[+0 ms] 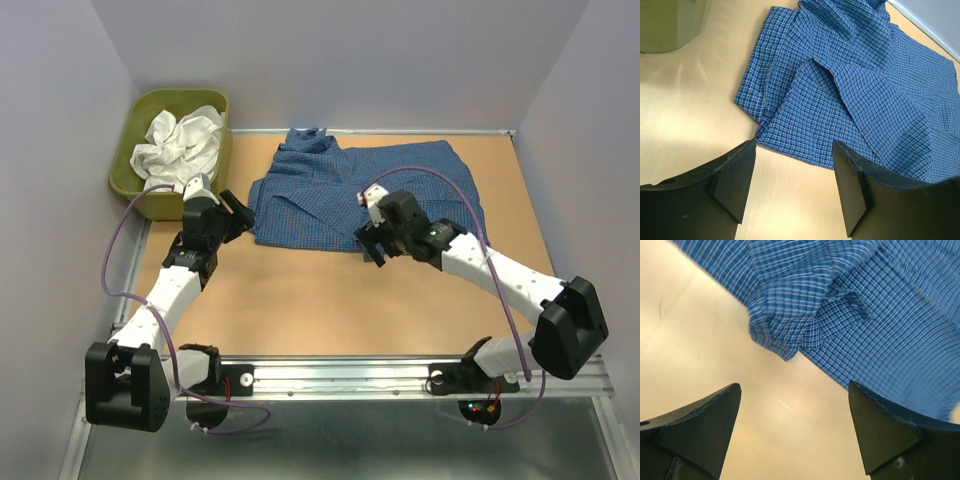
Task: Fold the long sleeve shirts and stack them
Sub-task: Fold the shirt
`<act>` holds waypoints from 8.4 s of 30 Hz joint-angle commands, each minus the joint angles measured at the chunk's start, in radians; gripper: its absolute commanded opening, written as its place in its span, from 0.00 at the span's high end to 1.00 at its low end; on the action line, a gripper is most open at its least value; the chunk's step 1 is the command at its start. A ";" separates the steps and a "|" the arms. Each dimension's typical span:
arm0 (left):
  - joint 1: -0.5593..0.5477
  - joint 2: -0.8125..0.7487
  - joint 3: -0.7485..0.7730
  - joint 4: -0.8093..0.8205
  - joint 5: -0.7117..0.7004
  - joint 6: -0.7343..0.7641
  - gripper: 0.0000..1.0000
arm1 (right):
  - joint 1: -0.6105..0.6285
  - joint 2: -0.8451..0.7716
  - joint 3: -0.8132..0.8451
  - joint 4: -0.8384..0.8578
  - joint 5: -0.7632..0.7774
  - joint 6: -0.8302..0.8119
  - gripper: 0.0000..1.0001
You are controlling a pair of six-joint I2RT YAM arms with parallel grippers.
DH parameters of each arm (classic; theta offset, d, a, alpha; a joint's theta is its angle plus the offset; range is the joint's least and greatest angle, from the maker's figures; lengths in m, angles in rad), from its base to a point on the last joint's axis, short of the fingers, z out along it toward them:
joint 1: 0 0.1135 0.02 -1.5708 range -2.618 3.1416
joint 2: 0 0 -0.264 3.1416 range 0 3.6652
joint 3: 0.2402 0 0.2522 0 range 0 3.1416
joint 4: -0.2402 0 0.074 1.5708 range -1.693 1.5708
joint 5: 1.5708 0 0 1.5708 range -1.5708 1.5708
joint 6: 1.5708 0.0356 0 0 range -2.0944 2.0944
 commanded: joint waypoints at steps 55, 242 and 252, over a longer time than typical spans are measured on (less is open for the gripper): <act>0.016 0.022 -0.006 0.055 0.052 0.027 0.27 | -0.562 0.442 -0.060 0.719 -0.876 0.242 0.63; -0.039 -0.102 -0.192 -0.128 -0.006 -0.309 0.40 | -0.666 -0.171 -0.269 0.090 -0.368 0.639 0.47; -0.039 -0.062 -0.232 -0.105 0.008 -0.266 0.40 | -0.666 -0.014 -0.278 0.251 -0.340 0.755 0.50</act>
